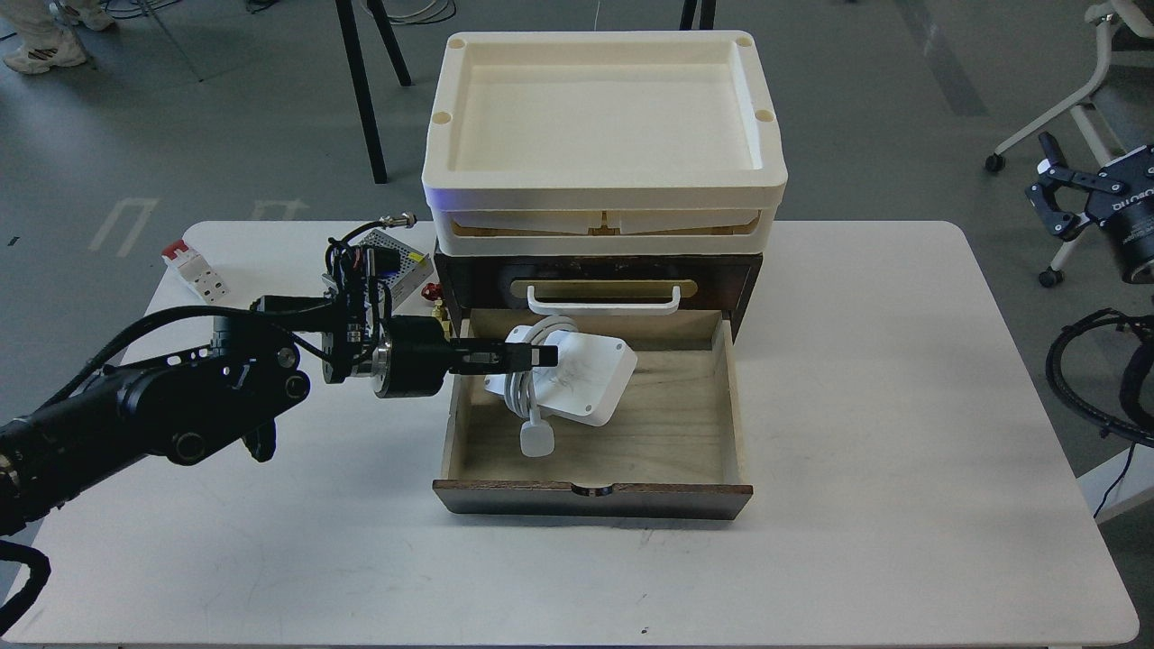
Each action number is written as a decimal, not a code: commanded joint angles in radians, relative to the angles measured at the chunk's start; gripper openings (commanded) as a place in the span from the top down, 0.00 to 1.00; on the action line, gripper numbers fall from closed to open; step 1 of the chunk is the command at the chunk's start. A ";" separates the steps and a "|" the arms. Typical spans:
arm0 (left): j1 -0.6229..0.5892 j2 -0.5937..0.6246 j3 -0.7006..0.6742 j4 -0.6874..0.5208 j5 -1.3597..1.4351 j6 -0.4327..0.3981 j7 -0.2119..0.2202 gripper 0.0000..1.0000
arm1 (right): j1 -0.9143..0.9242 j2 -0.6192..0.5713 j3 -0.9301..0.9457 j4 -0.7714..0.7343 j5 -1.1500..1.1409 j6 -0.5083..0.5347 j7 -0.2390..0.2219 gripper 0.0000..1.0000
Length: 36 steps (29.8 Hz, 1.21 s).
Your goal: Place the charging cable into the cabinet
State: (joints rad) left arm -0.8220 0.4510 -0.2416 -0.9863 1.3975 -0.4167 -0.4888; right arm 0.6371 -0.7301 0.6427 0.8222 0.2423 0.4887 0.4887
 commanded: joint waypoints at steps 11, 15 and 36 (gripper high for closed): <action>0.007 -0.003 -0.013 -0.015 -0.003 -0.001 0.000 0.05 | -0.002 -0.002 0.003 -0.001 0.000 0.000 0.000 0.00; 0.004 0.018 -0.022 -0.015 -0.027 -0.008 0.000 0.04 | -0.002 0.000 0.005 -0.001 0.000 0.000 0.000 0.00; -0.009 0.237 -0.409 0.135 -1.233 -0.072 0.000 0.01 | 0.095 0.133 0.060 0.011 -0.009 0.000 0.000 0.00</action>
State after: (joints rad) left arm -0.8288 0.7490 -0.6395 -0.8902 0.2521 -0.4883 -0.4888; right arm 0.7229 -0.6408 0.6814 0.8338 0.2324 0.4887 0.4887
